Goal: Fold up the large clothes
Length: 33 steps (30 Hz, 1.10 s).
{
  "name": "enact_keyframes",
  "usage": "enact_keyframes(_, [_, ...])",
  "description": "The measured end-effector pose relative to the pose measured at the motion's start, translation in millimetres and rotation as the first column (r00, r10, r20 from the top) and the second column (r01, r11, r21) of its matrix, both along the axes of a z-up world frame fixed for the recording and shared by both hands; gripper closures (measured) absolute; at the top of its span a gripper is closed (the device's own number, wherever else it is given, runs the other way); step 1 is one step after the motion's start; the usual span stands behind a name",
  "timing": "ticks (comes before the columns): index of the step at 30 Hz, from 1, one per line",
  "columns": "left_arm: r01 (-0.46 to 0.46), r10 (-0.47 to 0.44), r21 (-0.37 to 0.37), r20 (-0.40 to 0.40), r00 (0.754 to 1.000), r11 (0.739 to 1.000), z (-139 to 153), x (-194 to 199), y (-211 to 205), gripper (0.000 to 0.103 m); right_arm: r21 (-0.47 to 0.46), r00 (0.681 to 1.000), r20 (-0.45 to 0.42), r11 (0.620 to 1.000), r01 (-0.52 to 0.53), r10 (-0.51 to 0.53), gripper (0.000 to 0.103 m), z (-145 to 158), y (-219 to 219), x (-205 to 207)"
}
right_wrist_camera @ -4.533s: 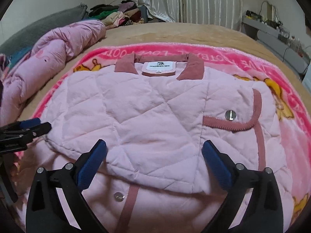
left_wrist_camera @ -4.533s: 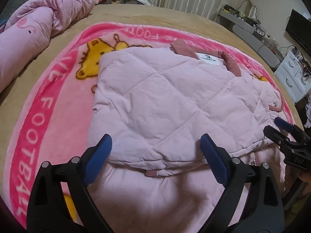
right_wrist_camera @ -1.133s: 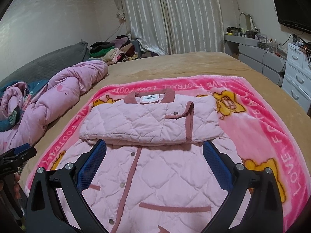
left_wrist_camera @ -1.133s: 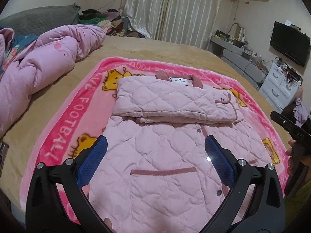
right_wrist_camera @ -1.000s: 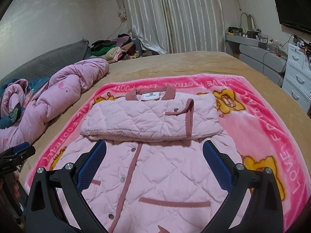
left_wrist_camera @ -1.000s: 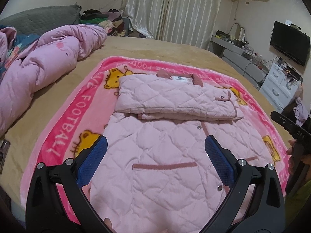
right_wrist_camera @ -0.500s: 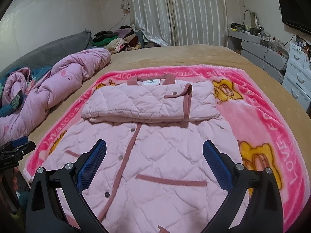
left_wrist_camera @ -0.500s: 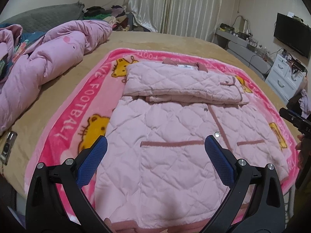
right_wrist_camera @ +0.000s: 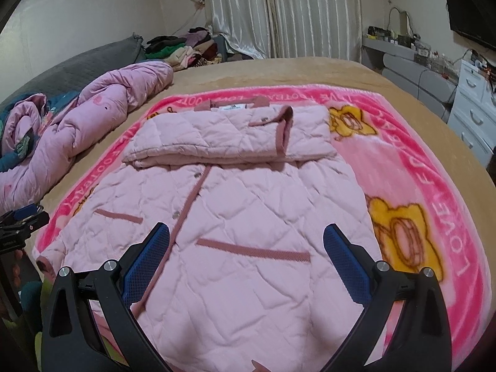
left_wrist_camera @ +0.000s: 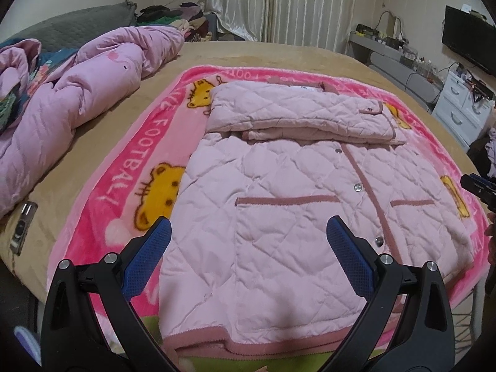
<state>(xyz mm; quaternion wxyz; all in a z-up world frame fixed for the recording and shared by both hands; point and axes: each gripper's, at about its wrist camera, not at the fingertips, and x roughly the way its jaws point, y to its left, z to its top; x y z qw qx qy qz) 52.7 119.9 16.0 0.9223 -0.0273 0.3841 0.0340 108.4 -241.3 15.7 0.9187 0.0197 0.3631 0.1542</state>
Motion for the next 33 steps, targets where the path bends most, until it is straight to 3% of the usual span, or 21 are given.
enact_keyframes(6, [-0.015, 0.015, 0.003, -0.041, 0.999, 1.0, -13, -1, 5, 0.009, 0.002, 0.999, -0.031, 1.0, 0.017, -0.017, 0.004, -11, -13, -2])
enact_keyframes(22, [-0.148, 0.127, -0.108, -0.184, 0.975, 0.983, -51, -15, 70, 0.009, 0.014, 0.997, -0.06, 0.999, 0.049, -0.048, 0.004, -24, -40, -6])
enact_keyframes(33, [-0.133, 0.082, -0.199, -0.248, 0.965, 0.971, -75, -14, 67, 0.009, -0.012, 0.992, -0.101, 0.997, 0.072, -0.073, 0.004, -42, -60, -12])
